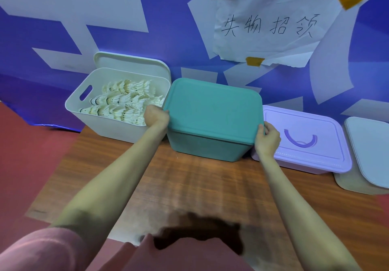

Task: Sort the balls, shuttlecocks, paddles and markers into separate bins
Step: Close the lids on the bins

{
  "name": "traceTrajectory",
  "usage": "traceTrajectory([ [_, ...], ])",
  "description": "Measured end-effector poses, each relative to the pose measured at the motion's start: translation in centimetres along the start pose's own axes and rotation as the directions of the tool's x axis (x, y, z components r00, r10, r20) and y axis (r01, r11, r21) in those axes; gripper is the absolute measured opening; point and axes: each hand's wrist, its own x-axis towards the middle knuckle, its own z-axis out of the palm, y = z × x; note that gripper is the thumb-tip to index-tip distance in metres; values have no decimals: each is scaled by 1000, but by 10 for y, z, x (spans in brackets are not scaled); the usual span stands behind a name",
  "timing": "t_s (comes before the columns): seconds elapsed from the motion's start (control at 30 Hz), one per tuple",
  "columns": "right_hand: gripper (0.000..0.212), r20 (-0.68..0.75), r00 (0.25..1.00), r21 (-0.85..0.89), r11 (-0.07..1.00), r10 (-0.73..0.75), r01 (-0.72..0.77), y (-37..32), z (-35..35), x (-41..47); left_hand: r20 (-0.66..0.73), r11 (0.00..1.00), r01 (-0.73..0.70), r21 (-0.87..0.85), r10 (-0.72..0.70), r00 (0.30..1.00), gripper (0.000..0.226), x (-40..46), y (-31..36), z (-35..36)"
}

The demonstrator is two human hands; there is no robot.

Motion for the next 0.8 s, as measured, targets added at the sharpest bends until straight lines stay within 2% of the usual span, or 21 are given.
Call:
traceTrajectory([
  [0.23,30,6,1000,-78,997,-29,29,-6,-2,-4,-44,990,-45,-136,39,998,20,-4,-17,4],
  [0.47,29,-4,999,-125,991,-53,52,-5,0,-8,-37,984,-163,-68,161,986,25,-2,-28,1],
  [0.57,31,8,999,-168,985,-31,32,-3,1,-6,-15,975,-222,15,222,975,30,0,-23,-2],
  [0.63,38,31,999,-246,969,-12,20,-5,3,-4,27,945,-309,106,308,951,36,3,-24,-2],
  [0.7,47,76,997,-298,954,-22,44,-7,4,-4,86,911,-377,169,367,926,33,6,-28,-2],
  [0.8,52,149,986,-376,918,-69,122,-8,3,-4,183,741,-552,383,525,831,16,8,-34,1],
])
